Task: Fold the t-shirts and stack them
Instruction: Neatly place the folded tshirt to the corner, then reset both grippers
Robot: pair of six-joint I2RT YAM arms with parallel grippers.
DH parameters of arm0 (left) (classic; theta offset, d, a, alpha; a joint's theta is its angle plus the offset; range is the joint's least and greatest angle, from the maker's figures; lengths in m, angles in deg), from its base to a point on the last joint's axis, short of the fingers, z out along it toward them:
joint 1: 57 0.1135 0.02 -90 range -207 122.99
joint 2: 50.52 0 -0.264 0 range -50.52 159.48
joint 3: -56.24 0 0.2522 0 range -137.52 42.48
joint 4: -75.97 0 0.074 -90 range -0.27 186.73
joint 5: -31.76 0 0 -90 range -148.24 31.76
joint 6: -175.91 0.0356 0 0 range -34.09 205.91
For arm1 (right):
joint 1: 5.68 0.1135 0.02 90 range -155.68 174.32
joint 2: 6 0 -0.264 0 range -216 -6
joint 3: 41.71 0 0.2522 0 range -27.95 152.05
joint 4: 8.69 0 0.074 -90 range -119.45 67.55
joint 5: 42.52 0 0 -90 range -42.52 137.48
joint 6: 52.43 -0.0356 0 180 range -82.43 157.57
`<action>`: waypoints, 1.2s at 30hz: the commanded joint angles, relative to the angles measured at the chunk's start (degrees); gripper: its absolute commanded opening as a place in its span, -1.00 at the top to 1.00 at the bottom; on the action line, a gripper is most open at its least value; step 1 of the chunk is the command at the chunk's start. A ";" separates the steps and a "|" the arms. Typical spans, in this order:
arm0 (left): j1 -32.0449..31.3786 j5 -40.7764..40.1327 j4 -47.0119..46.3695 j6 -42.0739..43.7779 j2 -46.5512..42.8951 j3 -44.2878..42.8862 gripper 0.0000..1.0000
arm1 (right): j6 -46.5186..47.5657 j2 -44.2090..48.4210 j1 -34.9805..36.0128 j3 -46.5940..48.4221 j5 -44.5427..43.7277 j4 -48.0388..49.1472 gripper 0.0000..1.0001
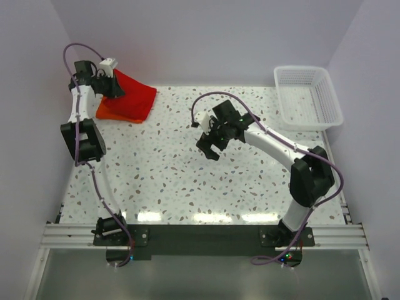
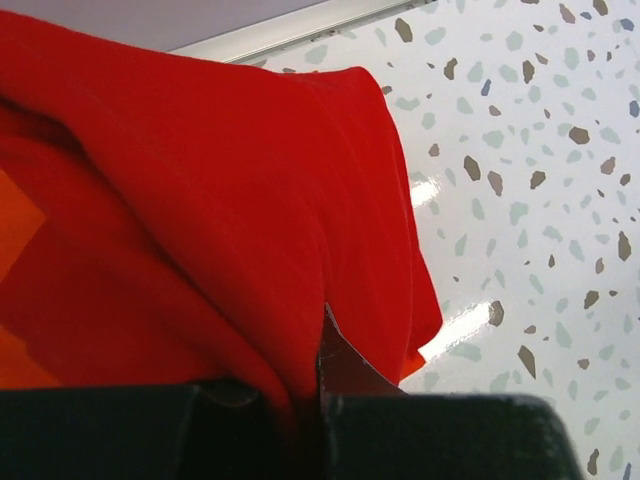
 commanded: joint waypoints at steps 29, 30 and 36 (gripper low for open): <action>9.74 -19.89 -17.61 12.07 -3.58 -2.07 -0.65 | 2.15 -1.02 -1.40 3.06 0.64 -3.77 -0.97; 9.65 -18.84 -17.17 11.02 -5.06 -0.06 -0.65 | 1.97 -1.19 -2.01 2.97 0.82 -3.59 -0.97; 8.78 -7.06 -17.95 2.68 -8.77 4.88 -0.48 | 0.30 -2.51 -3.95 3.50 2.92 -3.50 -0.97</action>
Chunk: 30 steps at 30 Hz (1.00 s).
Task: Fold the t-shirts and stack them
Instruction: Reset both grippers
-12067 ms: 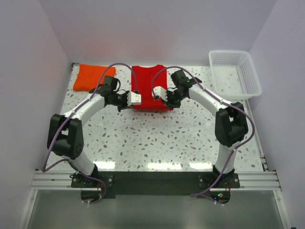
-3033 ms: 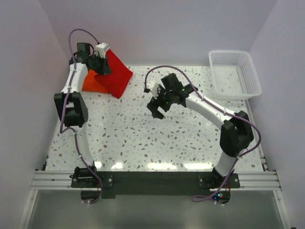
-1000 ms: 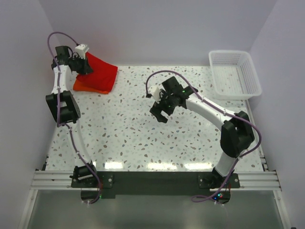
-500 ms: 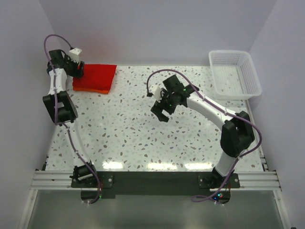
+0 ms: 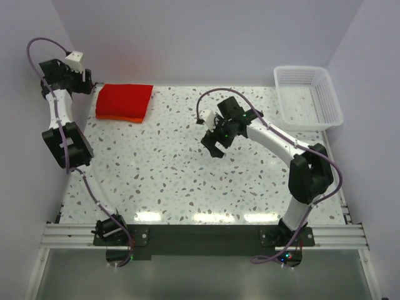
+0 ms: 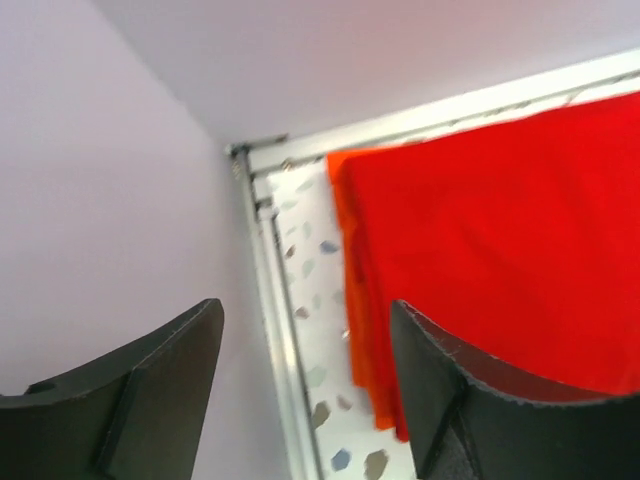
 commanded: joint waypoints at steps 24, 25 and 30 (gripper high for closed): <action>-2.87 -12.34 -7.95 -8.23 -3.44 20.80 0.14 | 0.35 -0.17 -2.08 1.97 1.88 -1.42 -0.97; -2.86 -11.90 -7.77 -8.32 -4.24 20.81 0.08 | 0.35 -0.08 -2.08 2.06 1.79 -1.50 -0.97; -2.78 -9.36 -2.97 -8.24 -10.47 18.02 -0.49 | -0.26 1.67 -3.21 1.35 1.09 -0.98 -0.97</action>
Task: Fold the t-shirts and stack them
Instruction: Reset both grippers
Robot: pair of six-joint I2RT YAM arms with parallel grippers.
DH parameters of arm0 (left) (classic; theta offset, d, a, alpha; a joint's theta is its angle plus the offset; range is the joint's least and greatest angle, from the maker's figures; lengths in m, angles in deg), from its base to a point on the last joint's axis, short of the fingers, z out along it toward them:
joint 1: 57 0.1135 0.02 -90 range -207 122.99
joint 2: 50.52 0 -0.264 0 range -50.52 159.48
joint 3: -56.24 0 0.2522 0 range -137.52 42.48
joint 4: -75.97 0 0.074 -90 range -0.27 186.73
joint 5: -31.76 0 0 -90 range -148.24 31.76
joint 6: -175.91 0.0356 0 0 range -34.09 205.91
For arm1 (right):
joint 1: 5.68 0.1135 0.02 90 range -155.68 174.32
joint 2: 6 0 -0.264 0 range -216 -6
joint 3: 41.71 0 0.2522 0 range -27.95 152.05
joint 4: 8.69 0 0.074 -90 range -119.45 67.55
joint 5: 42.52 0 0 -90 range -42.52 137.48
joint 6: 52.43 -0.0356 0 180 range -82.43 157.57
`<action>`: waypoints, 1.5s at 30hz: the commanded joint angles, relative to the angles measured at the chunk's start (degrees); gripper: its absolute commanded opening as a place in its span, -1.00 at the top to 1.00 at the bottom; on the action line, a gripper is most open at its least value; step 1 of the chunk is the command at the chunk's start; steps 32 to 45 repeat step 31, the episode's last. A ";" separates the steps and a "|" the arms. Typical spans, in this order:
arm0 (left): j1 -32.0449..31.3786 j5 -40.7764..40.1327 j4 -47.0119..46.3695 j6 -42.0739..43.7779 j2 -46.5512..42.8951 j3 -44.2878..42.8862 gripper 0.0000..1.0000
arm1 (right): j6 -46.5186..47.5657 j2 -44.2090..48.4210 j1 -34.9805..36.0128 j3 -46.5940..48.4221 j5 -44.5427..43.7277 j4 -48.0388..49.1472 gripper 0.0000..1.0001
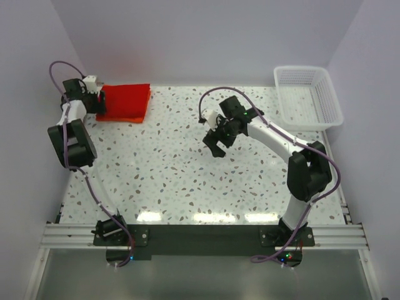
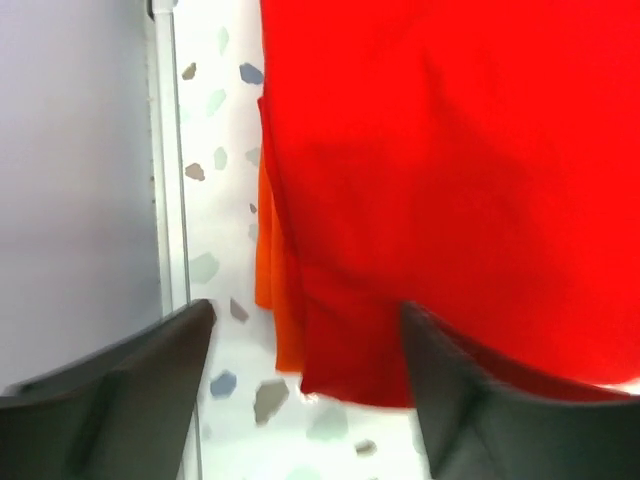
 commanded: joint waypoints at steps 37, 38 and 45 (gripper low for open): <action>-24.06 -1.91 12.63 -5.20 -62.97 54.89 -1.00 | -13.87 33.04 -21.27 -31.61 8.19 13.54 -0.97; -24.06 -1.91 12.63 -5.20 -62.97 54.89 -1.00 | -13.87 33.04 -21.27 -31.61 8.19 13.54 -0.97; -24.06 -1.91 12.63 -5.20 -62.97 54.89 -1.00 | -13.87 33.04 -21.27 -31.61 8.19 13.54 -0.97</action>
